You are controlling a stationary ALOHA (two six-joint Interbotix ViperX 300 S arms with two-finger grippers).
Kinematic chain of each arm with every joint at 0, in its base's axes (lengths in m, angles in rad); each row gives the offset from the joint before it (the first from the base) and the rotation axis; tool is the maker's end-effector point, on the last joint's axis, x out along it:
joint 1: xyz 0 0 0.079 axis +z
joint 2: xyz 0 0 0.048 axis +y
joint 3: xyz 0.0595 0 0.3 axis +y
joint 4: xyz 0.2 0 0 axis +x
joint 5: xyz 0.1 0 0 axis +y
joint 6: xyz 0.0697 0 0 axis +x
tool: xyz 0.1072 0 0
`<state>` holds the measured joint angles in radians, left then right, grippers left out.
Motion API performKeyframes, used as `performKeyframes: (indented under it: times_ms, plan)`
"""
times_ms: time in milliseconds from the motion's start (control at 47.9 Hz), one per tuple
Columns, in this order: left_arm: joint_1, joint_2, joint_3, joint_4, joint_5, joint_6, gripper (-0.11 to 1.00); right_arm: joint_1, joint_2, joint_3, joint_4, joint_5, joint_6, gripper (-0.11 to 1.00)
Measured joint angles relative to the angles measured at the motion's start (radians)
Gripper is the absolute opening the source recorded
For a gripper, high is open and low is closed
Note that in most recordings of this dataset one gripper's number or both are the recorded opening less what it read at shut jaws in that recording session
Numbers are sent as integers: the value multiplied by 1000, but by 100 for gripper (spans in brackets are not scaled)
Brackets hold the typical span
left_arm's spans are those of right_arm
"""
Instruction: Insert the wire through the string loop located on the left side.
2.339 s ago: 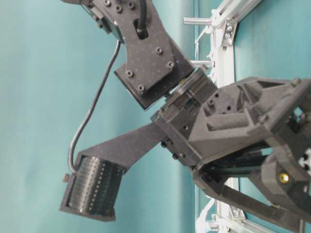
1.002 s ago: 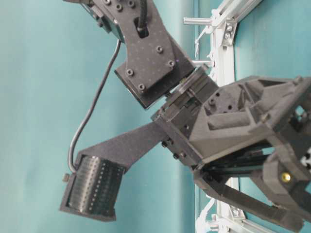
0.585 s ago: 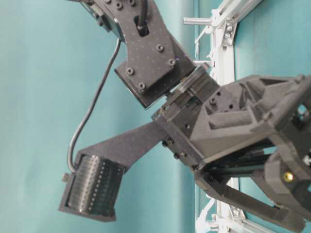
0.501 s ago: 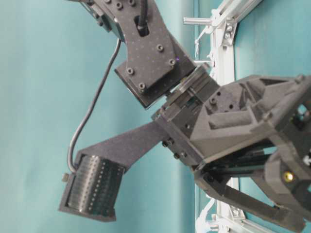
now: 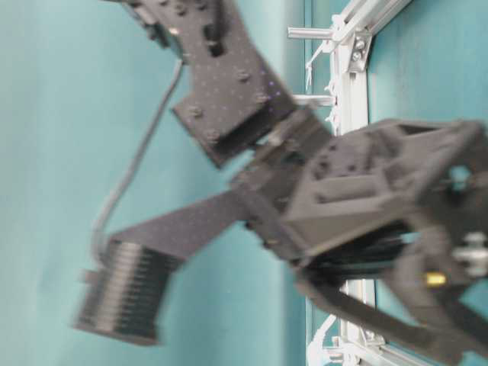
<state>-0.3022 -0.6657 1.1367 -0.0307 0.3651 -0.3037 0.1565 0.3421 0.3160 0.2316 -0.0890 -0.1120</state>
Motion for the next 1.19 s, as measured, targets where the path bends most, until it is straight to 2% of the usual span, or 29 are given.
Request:
performKeyframes:
  times_ms: [230,459,1190]
  plan:
    - [57,-89,3,2,20,46,69,-28,-49,0,2,0,-3,91]
    - [83,-123,6,0,26,63,69,-31,-63,0,2,0,-5,91]
    - [84,-132,11,2,26,66,68,-46,-63,12,2,0,-5,91]
